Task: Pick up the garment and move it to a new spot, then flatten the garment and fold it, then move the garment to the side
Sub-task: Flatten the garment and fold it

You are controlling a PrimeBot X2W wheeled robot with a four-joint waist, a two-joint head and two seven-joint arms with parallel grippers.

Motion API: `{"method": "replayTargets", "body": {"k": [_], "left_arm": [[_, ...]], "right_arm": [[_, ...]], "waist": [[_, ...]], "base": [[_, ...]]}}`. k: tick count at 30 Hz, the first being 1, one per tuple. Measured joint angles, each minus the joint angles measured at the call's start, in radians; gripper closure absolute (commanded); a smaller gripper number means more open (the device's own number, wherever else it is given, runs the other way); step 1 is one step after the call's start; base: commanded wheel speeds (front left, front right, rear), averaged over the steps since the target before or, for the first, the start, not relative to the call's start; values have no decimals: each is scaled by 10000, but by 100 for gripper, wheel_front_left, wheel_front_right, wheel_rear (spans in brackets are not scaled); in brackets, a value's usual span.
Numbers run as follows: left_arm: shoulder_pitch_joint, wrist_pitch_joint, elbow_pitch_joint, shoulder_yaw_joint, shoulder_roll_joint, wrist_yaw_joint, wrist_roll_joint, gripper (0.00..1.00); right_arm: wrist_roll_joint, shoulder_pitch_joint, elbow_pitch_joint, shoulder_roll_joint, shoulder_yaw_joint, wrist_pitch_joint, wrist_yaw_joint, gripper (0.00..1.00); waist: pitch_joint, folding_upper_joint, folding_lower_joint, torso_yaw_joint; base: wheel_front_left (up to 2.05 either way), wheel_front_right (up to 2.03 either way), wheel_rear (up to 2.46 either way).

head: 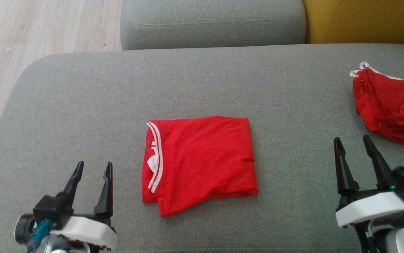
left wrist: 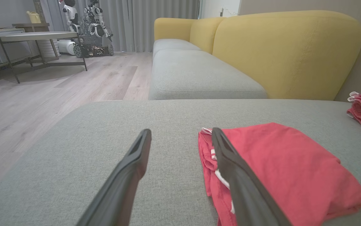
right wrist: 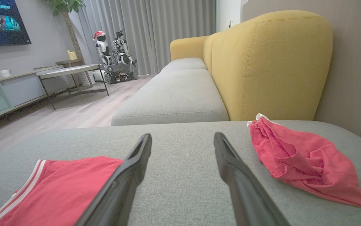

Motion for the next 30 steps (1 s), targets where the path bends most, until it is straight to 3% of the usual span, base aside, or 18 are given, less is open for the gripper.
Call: {"method": "replayTargets", "body": {"k": [30], "left_arm": [[137,167,-280,-109,224,247,-165,0]], "right_arm": [[2,-27,163,23,13,6,0,0]], "waist": [[14,0,0,-71]], "base": [[0,0,0]]}}
